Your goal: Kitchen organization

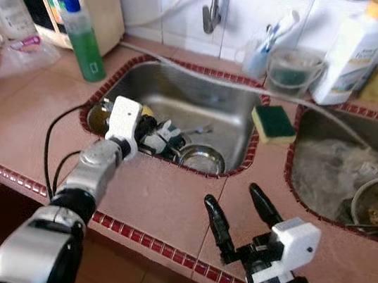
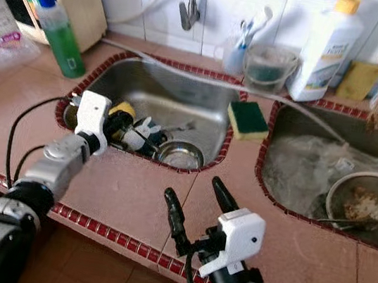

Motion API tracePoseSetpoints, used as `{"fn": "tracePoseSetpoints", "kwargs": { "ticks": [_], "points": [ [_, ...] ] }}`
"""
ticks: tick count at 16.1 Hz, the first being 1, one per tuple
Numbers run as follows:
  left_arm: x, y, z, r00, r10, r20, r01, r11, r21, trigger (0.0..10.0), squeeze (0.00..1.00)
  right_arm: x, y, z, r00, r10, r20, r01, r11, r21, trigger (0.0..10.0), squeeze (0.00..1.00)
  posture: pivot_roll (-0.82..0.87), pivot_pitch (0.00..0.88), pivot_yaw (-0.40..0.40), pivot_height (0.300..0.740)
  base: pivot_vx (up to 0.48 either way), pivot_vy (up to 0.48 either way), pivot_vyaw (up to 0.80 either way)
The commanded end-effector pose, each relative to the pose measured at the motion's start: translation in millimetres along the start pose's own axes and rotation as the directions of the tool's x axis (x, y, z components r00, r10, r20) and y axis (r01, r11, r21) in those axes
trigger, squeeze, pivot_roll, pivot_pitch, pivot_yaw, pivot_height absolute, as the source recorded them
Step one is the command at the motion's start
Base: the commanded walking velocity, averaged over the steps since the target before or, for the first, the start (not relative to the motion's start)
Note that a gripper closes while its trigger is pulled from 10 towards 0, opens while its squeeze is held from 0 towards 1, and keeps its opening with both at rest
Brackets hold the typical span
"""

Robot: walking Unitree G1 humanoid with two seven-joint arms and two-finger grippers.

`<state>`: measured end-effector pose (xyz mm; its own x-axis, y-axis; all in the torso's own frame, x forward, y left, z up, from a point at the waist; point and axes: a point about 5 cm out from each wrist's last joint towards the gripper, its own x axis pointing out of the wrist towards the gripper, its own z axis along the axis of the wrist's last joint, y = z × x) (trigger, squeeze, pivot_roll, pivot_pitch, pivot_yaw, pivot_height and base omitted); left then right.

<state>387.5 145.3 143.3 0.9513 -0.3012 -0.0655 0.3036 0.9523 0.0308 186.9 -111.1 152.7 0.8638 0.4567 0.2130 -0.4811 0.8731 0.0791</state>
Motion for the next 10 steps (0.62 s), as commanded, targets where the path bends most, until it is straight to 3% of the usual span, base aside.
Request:
{"fn": "tracePoseSetpoints", "kwargs": {
  "ticks": [1, 2, 10],
  "points": [
    [1.4, 3.4, 2.6, 1.0, -0.005, -0.004, 0.005, 1.0, -0.009, 10.0, 0.0, -0.5, 6.3, 3.5, 1.0, 0.003, 0.001, -0.003, 1.0, 0.031, 10.0, 0.0, -0.24, 0.25, 0.154, 0.74, 0.0, 0.0, 0.0],
    [2.6, 1.8, 4.3, 1.0, -0.021, 0.002, 0.021, 1.0, -0.019, 10.0, 1.0, 0.5, 7.6, 3.8, 1.0, 0.003, 0.001, -0.003, 0.999, 0.04, 10.0, 0.0, -0.24, 0.251, 0.156, 0.74, 0.0, 0.0, 0.0],
    [6.5, -4.6, 11.6, 0.996, -0.09, 0.03, 0.09, 0.996, -0.014, 10.0, 1.0, 9.4, 8.0, 5.4, 1.0, -0.001, 0.008, 0.001, 0.999, 0.051, 10.0, 0.0, -0.24, 0.215, 0.158, 0.74, 0.0, 0.0, 0.0]
  ]
}}
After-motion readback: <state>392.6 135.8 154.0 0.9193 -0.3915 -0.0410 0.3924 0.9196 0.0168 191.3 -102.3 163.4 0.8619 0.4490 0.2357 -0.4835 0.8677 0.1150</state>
